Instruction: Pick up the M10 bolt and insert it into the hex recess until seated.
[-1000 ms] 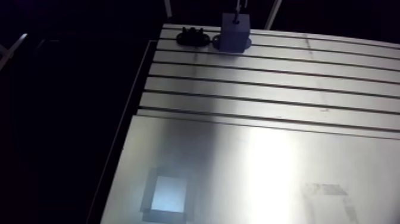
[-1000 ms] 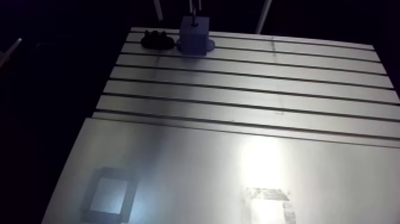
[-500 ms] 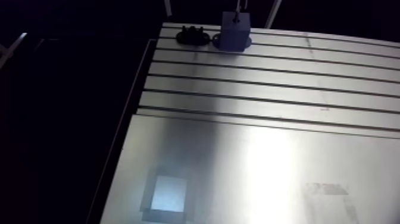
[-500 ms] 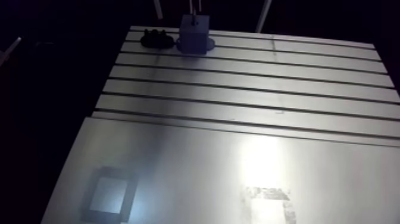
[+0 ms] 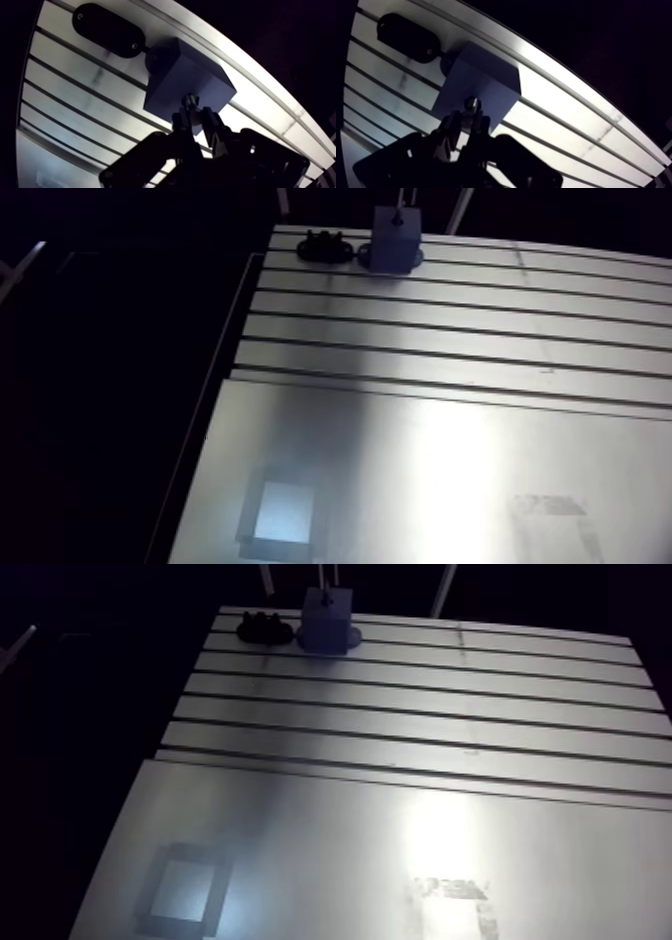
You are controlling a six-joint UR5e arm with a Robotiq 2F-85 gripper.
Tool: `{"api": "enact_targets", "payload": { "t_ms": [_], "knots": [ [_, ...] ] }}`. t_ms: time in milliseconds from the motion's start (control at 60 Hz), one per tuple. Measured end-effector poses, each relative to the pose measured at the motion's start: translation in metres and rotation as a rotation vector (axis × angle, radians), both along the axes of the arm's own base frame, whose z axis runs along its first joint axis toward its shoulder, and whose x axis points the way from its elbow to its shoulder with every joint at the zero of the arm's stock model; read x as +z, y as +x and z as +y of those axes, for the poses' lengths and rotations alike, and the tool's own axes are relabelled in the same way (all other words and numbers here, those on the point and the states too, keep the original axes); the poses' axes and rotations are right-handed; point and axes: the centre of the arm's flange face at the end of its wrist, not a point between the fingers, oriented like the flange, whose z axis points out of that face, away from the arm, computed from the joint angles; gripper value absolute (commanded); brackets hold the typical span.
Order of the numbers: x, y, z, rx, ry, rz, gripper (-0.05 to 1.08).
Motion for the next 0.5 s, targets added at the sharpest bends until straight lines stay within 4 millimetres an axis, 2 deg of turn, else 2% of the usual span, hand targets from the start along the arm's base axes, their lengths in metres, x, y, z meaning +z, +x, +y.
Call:
{"api": "enact_targets", "payload": {
  "t_ms": [417, 483, 500],
  "knots": [
    [-0.0020, 0.0008, -0.0001, 0.001, 0.002, -0.002, 0.91],
    [-0.0023, 0.0007, 0.0000, 0.000, 0.001, 0.000, 0.84],
    [-0.0024, 0.0007, 0.0000, 0.000, 0.001, 0.001, 0.77]
  ]
}}
